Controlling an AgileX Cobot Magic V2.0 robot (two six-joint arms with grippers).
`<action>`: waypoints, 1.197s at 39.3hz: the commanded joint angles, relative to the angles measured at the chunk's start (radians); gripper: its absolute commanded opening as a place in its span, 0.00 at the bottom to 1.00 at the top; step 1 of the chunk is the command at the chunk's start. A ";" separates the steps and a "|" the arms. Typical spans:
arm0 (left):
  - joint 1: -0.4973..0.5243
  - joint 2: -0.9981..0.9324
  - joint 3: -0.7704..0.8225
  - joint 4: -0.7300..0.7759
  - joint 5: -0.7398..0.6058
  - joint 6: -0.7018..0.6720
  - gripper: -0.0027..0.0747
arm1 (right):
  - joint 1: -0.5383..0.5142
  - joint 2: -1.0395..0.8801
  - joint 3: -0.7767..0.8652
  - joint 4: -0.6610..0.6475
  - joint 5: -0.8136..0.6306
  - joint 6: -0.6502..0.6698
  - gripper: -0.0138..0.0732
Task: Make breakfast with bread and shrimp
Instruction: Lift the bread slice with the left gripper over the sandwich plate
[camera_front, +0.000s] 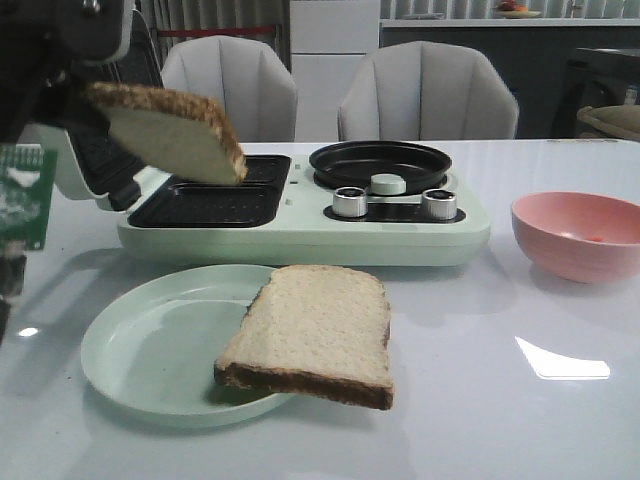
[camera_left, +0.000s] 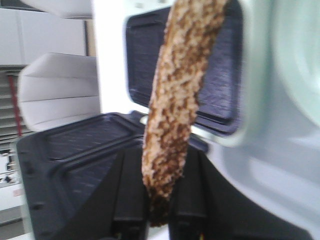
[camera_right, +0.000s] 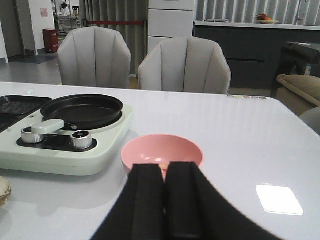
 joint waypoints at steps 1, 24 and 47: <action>0.032 0.008 -0.111 0.027 -0.033 -0.003 0.19 | -0.008 -0.022 -0.016 -0.008 -0.077 -0.001 0.31; 0.189 0.427 -0.627 0.007 -0.178 -0.005 0.19 | -0.008 -0.022 -0.016 -0.008 -0.077 -0.001 0.31; 0.217 0.700 -0.763 -0.104 -0.088 -0.013 0.19 | -0.008 -0.022 -0.016 -0.008 -0.077 -0.001 0.31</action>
